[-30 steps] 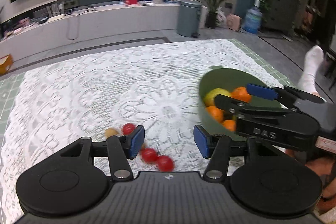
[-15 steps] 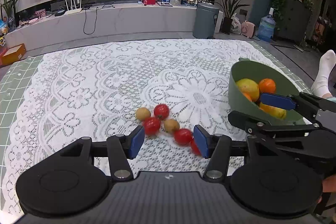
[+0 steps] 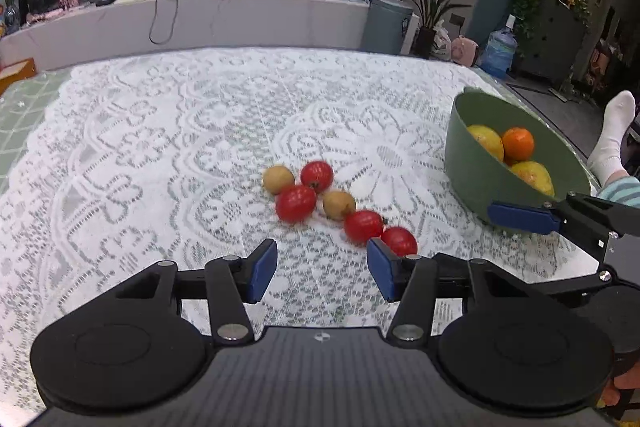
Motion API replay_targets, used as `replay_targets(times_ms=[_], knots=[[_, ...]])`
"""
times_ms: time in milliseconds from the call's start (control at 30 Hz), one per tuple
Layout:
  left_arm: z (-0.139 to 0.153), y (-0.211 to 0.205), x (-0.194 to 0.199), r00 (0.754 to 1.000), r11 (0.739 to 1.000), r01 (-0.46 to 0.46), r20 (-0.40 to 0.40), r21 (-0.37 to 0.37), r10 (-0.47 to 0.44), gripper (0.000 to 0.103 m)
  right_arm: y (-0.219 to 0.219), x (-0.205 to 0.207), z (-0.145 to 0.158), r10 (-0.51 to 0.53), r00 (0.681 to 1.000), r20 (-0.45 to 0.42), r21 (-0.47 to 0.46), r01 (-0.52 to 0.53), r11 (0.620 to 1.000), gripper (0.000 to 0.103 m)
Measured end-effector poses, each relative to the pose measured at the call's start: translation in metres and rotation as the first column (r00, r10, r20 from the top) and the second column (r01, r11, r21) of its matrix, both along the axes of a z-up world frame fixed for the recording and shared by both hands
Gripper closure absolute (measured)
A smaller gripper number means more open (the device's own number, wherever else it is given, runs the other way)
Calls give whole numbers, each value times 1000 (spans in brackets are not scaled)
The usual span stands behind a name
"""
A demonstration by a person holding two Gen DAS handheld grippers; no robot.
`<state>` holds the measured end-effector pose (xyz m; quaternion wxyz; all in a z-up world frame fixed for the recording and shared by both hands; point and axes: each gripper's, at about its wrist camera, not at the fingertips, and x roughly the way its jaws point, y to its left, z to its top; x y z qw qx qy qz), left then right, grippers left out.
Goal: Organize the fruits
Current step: 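Move both grippers back toward the red tomatoes on the table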
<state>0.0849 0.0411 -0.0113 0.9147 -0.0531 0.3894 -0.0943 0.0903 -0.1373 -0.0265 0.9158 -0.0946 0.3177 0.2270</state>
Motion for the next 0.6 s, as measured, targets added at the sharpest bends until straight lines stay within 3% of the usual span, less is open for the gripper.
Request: replay_targets(times_ms=[200,333,600], knots=[[-16,0,3,999,1000,19,-41,-10,-19,43,4,4,-12,-1,999,-33,-29,0,1000,40],[-23,-1,7,998,1000,25,-50,-15,-25,48,5,8,-20,4,998,-62,-38,-6,999,48],[-29,-1,25,1000,1000,7,-20,4,-7,54,17,19,-27,41,997,-62,-23,-43,999,54]])
